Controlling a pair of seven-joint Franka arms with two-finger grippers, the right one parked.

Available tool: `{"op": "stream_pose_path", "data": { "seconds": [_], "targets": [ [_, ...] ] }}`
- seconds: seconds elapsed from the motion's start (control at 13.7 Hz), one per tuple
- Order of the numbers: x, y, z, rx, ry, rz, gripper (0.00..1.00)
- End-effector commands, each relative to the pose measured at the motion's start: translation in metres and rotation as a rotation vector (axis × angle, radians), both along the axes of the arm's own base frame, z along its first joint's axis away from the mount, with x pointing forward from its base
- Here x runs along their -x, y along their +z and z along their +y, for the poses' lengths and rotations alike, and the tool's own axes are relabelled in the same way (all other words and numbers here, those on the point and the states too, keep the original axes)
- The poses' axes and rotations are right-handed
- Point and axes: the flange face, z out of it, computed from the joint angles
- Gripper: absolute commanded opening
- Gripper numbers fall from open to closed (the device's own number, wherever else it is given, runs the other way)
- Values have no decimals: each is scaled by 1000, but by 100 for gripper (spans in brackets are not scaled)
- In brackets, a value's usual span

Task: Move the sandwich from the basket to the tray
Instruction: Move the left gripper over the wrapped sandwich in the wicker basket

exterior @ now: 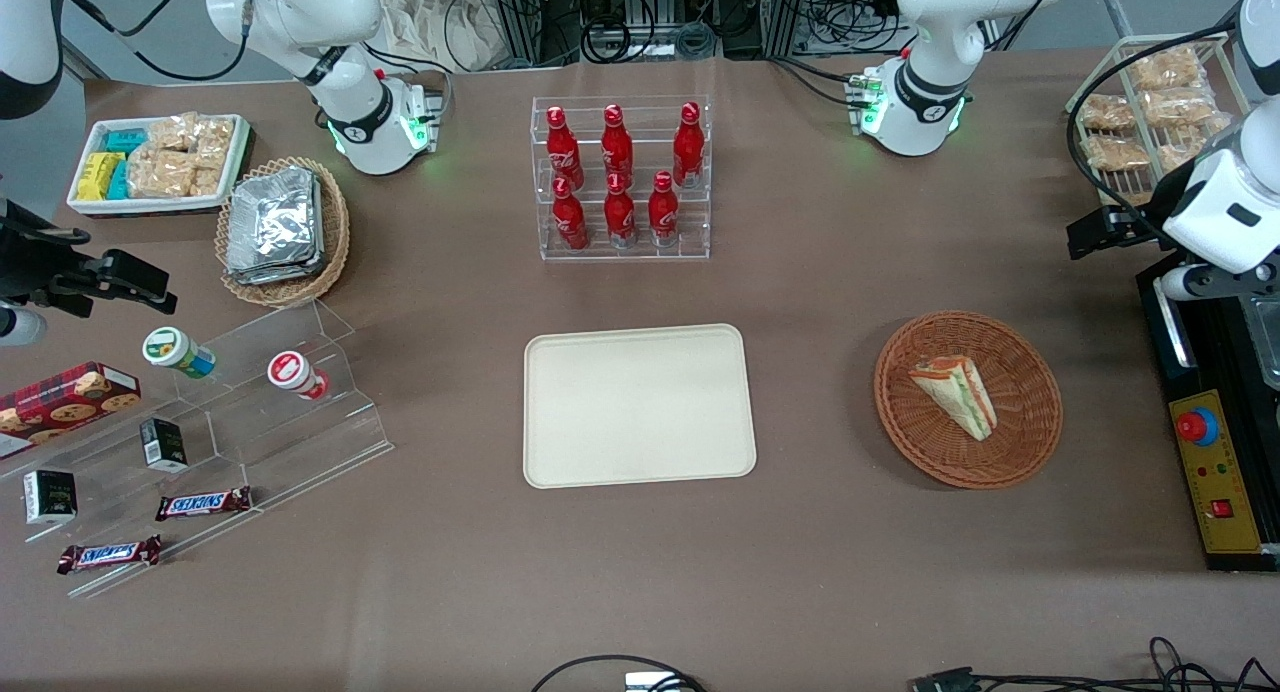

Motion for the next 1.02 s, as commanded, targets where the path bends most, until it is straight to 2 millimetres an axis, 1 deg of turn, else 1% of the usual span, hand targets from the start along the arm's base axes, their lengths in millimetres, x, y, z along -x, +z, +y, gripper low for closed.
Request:
{"op": "stream_pose_path", "data": {
  "seconds": [0.0, 0.58, 0.73, 0.88, 0.95],
  "targets": [
    [-1, 3, 10, 18, 7, 3, 100],
    [-1, -1, 2, 14, 10, 14, 100],
    [-1, -6, 0, 7, 43, 23, 100],
    [-7, -22, -5, -10, 128, 45, 99],
    [-12, -36, -5, -22, 190, 67, 99]
  ]
}}
